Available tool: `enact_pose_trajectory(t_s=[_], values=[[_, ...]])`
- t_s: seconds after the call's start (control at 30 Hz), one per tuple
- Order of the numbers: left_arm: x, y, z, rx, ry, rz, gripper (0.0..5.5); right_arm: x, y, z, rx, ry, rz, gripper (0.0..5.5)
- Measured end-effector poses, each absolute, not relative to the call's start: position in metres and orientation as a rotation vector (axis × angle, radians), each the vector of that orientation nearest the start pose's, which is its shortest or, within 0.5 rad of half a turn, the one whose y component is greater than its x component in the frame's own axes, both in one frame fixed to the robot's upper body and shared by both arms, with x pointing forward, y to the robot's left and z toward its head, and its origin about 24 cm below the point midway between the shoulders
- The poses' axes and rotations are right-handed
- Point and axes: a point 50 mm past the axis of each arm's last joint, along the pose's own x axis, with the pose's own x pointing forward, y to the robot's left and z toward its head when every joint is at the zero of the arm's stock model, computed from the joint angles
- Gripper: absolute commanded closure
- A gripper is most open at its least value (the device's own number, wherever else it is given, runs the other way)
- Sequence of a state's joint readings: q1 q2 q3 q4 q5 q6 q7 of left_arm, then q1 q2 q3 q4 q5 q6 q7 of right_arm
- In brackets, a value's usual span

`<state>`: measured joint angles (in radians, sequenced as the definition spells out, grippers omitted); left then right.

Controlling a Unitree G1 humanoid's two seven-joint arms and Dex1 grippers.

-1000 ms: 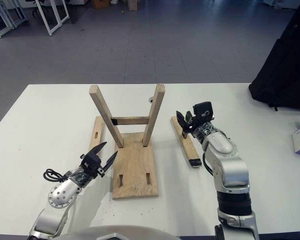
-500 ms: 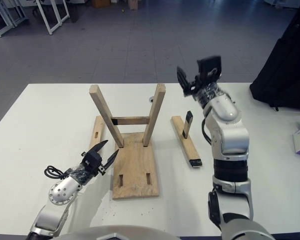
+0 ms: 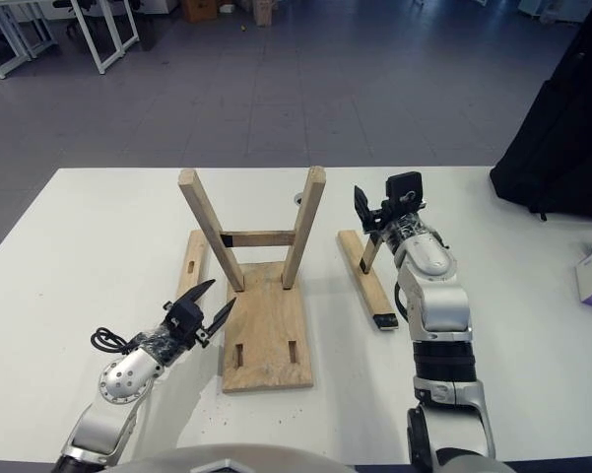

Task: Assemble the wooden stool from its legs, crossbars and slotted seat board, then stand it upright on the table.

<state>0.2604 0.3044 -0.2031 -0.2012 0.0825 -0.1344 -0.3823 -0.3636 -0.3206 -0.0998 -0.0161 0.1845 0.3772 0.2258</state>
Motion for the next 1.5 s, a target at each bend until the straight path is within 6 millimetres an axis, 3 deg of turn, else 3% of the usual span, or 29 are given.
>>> enact_pose_trajectory(t_s=[0.13, 0.23, 0.33, 0.43, 0.5, 0.53, 0.63, 0.8, 0.97, 1.2, 1.5], values=[[0.190, 0.141, 0.034, 0.325, 0.007, -0.586, 2.84, 0.304, -0.206, 0.136, -0.119, -0.074, 0.141, 2.18], [0.190, 0.144, 0.035, 0.308, 0.003, -0.559, 2.84, 0.296, -0.213, 0.161, -0.107, -0.180, 0.117, 2.18], [0.190, 0.145, 0.036, 0.309, -0.007, -0.550, 2.84, 0.293, -0.224, 0.166, -0.070, -0.174, 0.088, 2.18], [0.187, 0.147, 0.034, 0.303, -0.001, -0.528, 2.84, 0.281, -0.246, 0.142, -0.031, -0.054, 0.014, 2.18], [0.185, 0.147, 0.033, 0.300, 0.004, -0.525, 2.84, 0.262, -0.255, 0.108, 0.024, 0.080, -0.036, 2.18], [0.184, 0.147, 0.033, 0.298, 0.007, -0.524, 2.84, 0.250, -0.254, 0.090, 0.055, 0.153, -0.042, 2.18], [0.183, 0.147, 0.032, 0.294, 0.008, -0.517, 2.84, 0.227, -0.237, 0.068, 0.070, 0.268, 0.018, 2.18], [0.183, 0.147, 0.032, 0.299, 0.008, -0.511, 2.84, 0.224, -0.223, 0.062, 0.037, 0.351, 0.112, 2.18], [0.184, 0.144, 0.032, 0.296, 0.004, -0.511, 2.84, 0.236, -0.218, 0.059, -0.017, 0.406, 0.153, 1.14], [0.191, 0.142, 0.036, 0.307, -0.022, -0.517, 2.84, 0.238, -0.211, 0.040, -0.077, 0.537, 0.175, 1.14], [0.197, 0.139, 0.039, 0.307, -0.042, -0.520, 2.84, 0.242, -0.210, 0.038, -0.076, 0.621, 0.165, 2.86]])
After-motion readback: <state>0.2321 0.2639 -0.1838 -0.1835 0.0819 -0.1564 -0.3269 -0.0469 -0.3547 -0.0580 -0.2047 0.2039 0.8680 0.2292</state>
